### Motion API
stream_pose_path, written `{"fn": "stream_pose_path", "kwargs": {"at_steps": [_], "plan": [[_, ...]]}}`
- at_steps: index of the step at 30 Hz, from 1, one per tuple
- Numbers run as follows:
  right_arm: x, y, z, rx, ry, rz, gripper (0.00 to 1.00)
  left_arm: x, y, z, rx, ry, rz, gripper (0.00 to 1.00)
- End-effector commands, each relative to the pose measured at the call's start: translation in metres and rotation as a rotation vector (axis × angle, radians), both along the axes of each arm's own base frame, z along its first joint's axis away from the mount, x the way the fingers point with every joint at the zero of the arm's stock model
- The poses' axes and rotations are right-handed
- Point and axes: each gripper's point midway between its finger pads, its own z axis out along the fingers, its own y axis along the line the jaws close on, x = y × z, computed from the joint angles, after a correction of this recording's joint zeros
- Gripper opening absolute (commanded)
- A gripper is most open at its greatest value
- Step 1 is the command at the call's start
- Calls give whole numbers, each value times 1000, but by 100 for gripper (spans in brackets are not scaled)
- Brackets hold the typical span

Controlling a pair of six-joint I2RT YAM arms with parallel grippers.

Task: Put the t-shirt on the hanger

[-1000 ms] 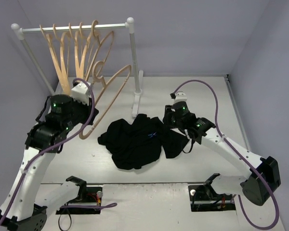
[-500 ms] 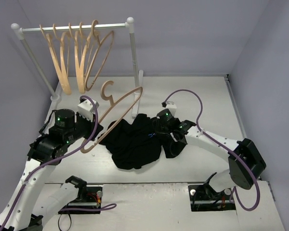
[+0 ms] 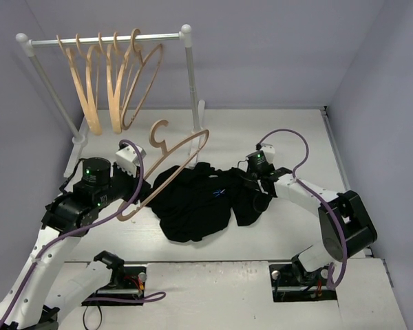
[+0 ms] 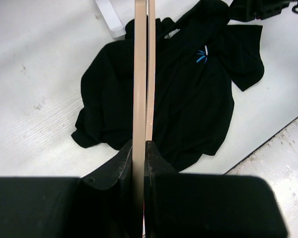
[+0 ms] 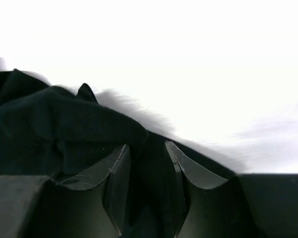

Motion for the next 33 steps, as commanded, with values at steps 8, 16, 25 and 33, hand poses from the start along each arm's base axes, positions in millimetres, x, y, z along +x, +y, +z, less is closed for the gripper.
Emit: {"fn": "stream_pose_path", "kwargs": {"at_steps": [8,16,25,33], "plan": [[18,48,81,67,-205,206,30,11,-10,21,-10,-100,-47,0],[33,68,89,66,-235,116,39,12,-8,18,4,-99,-34,0],[65,68,76,14,-239,-36,43,13,-6,20,5,-106,-16,0],[70,60,58,-52,-200,-104,44,12,-5,16,10,-101,-17,0]]}}
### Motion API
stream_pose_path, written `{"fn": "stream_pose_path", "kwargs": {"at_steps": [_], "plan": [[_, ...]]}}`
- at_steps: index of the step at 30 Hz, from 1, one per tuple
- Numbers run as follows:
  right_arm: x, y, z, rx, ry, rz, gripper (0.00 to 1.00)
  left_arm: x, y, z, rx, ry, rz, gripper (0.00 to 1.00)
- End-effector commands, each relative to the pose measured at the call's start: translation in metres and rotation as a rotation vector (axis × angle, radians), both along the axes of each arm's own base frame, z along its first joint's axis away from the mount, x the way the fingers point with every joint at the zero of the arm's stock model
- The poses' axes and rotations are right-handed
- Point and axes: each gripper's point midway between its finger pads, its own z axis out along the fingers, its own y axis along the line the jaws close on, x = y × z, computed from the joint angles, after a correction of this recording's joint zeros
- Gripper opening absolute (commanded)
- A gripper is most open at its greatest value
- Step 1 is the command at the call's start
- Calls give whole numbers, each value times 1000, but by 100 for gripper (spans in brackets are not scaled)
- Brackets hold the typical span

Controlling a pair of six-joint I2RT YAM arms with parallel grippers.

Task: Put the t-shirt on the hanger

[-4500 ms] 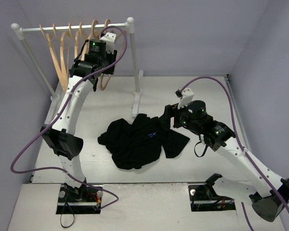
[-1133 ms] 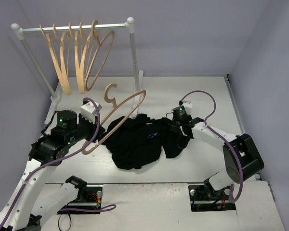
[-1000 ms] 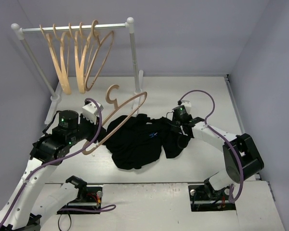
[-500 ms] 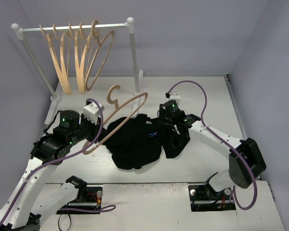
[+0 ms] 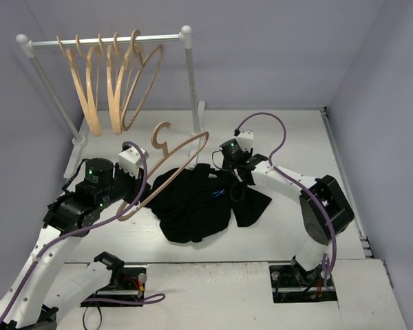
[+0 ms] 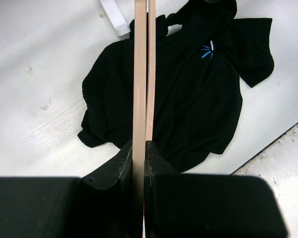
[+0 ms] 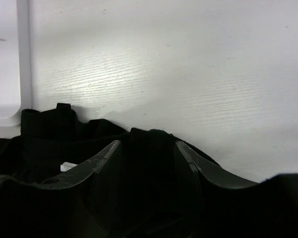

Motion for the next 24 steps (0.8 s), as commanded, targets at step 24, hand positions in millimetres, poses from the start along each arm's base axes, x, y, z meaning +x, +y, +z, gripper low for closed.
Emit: {"fn": "stream_pose_path", "kwargs": {"at_steps": [24], "plan": [[11,5,-5,-53,-28,-106,47,9,-5,14,-27,-78,-6,0]]}}
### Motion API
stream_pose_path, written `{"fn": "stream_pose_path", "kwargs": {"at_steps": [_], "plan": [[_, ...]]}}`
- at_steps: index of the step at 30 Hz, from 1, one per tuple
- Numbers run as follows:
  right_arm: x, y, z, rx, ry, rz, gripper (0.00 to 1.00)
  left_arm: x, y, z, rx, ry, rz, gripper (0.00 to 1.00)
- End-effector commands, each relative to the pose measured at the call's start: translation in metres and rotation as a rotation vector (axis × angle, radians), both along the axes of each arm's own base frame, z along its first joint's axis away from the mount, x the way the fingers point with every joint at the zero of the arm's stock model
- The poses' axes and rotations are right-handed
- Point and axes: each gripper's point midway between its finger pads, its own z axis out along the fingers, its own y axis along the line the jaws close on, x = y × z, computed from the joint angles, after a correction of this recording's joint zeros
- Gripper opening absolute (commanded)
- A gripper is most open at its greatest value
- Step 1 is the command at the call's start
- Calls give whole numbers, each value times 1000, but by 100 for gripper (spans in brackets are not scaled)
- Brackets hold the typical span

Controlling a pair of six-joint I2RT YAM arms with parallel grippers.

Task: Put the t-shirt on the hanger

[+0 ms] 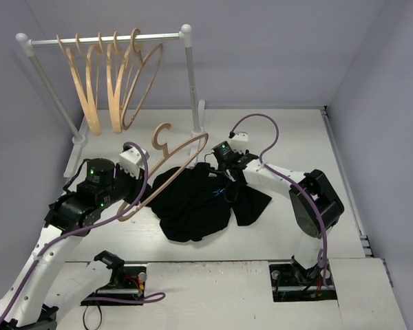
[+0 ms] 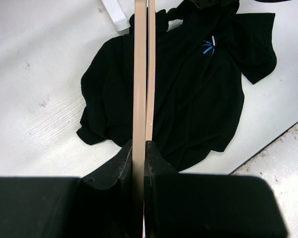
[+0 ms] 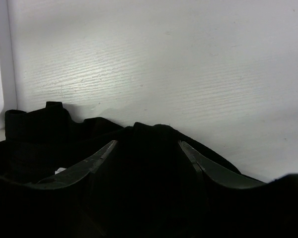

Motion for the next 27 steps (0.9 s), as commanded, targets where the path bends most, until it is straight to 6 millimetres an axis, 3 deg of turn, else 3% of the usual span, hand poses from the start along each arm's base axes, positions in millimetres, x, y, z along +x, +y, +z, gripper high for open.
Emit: {"fn": "stream_pose_path", "kwargs": {"at_steps": [1,8,13,17,22,27], "plan": [[12,-3,11,-13,-54,-68,47,10,-6,20,-34,-89,-10,0],[7,-11,-4,-61,-27,-93,38,8,-7,20,-36,-89,-19,0],[6,-16,-4,-76,-28,-108,20,7,-8,20,-35,-91,-30,0],[5,-18,12,-86,-50,-79,2,5,-13,22,-42,-92,-59,0],[2,-21,52,-106,-99,21,0,-3,-22,20,-50,-91,-138,0],[-7,-23,76,-104,-126,132,0,-11,-33,17,-58,-86,-241,0]]}}
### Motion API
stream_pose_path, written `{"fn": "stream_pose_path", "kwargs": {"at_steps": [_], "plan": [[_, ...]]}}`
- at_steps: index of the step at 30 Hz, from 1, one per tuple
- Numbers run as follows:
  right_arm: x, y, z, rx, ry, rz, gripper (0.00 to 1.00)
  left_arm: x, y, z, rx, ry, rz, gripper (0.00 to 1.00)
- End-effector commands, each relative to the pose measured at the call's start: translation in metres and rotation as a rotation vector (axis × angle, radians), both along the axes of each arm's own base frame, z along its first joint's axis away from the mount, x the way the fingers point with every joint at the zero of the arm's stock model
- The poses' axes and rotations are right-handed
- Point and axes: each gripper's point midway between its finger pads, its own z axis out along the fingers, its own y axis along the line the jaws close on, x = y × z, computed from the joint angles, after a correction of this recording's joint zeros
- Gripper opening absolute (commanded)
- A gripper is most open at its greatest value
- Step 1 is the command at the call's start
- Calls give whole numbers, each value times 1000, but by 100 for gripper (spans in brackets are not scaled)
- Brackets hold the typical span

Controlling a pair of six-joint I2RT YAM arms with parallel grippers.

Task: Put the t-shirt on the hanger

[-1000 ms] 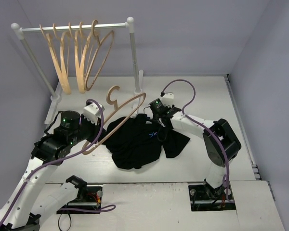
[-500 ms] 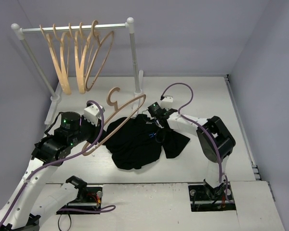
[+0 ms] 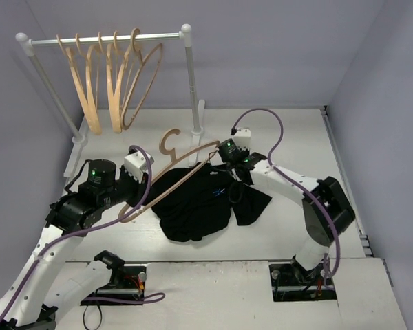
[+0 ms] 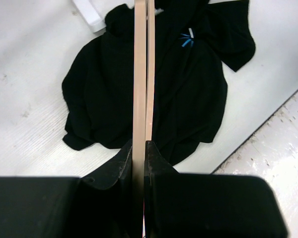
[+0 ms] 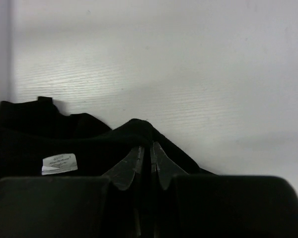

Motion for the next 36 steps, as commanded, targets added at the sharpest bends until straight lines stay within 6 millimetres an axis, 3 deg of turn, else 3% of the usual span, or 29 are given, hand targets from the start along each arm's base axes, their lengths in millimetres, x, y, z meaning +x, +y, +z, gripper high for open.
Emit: {"fn": "stream_pose_path", "kwargs": {"at_steps": [1,14,18,22,25,28,32,36], "plan": [[-1,0,46,6,-85,103,0,-1,-21,21,-52,-92,-140,0],[-10,1,80,8,-139,267,0,-2,-35,13,-39,-73,-259,0],[-11,0,97,-7,-173,303,0,2,-38,20,-41,-80,-268,0],[-3,0,126,-23,-231,344,0,12,-33,44,-33,-149,-224,0],[12,10,176,-25,-324,429,0,23,-20,81,-11,-269,-145,0],[19,33,220,-23,-410,572,0,25,-18,100,-11,-322,-143,0],[16,60,256,17,-474,723,0,23,-26,105,-32,-319,-188,0],[7,75,259,43,-471,827,0,16,-32,104,-60,-302,-222,0]]}}
